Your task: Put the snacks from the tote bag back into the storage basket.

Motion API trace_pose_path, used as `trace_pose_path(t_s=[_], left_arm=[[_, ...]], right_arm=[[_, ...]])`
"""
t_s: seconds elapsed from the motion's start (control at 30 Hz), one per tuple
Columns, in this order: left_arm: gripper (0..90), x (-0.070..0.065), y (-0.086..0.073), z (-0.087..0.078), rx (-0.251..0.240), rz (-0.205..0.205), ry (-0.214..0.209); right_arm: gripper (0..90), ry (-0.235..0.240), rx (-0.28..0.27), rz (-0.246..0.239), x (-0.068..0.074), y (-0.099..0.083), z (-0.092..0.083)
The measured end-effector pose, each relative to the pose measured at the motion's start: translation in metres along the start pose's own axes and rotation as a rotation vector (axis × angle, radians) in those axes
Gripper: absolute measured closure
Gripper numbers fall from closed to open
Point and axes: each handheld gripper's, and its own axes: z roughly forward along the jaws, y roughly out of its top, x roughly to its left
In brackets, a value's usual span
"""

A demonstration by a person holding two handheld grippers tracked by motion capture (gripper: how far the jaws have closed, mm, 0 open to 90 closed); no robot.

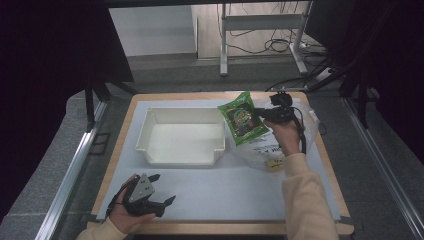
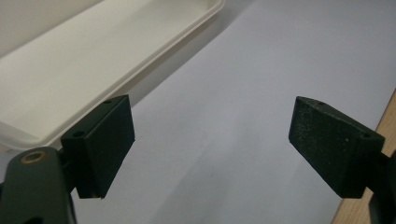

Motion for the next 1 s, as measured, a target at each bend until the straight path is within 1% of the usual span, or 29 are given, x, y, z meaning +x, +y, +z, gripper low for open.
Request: trace_pose_path(t_s=[0.43, 0.47, 0.53, 0.57, 0.6, 0.63, 0.73, 0.83, 0.87, 1.0], left_arm=[[14.4, 0.001, 0.000, -0.002, -0.008, 0.002, -0.001], [14.4, 0.001, 0.000, -0.002, -0.008, 0.002, -0.001], [14.4, 0.001, 0.000, -0.002, -0.009, 0.002, -0.001], [14.4, 0.001, 0.000, -0.002, -0.009, 0.002, -0.002], [14.4, 0.001, 0.000, -0.002, -0.009, 0.002, -0.002], [14.4, 0.001, 0.000, -0.002, -0.009, 0.002, -0.002], [14.4, 0.001, 0.000, -0.002, -0.009, 0.004, -0.003], [14.4, 0.001, 0.000, -0.002, -0.010, 0.003, -0.004], [14.4, 0.001, 0.000, -0.002, -0.010, 0.003, -0.004], [14.4, 0.001, 0.000, -0.002, -0.010, 0.004, -0.004]], right_arm=[[90.0, 0.039, 0.005, -0.013, 0.024, 0.007, 0.021], [90.0, 0.039, 0.005, -0.013, 0.024, 0.007, 0.021], [90.0, 0.047, 0.003, -0.019, 0.029, 0.009, 0.025], [90.0, 0.047, 0.003, -0.019, 0.029, 0.009, 0.025], [90.0, 0.050, 0.004, -0.020, 0.033, 0.010, 0.027], [90.0, 0.050, 0.004, -0.020, 0.033, 0.010, 0.027], [90.0, 0.060, 0.000, -0.027, 0.041, 0.014, 0.031], [89.9, 0.064, -0.001, -0.031, 0.045, 0.015, 0.032], [90.0, 0.069, 0.000, -0.033, 0.048, 0.017, 0.034], [89.9, 0.079, 0.005, -0.038, 0.056, 0.018, 0.039]])
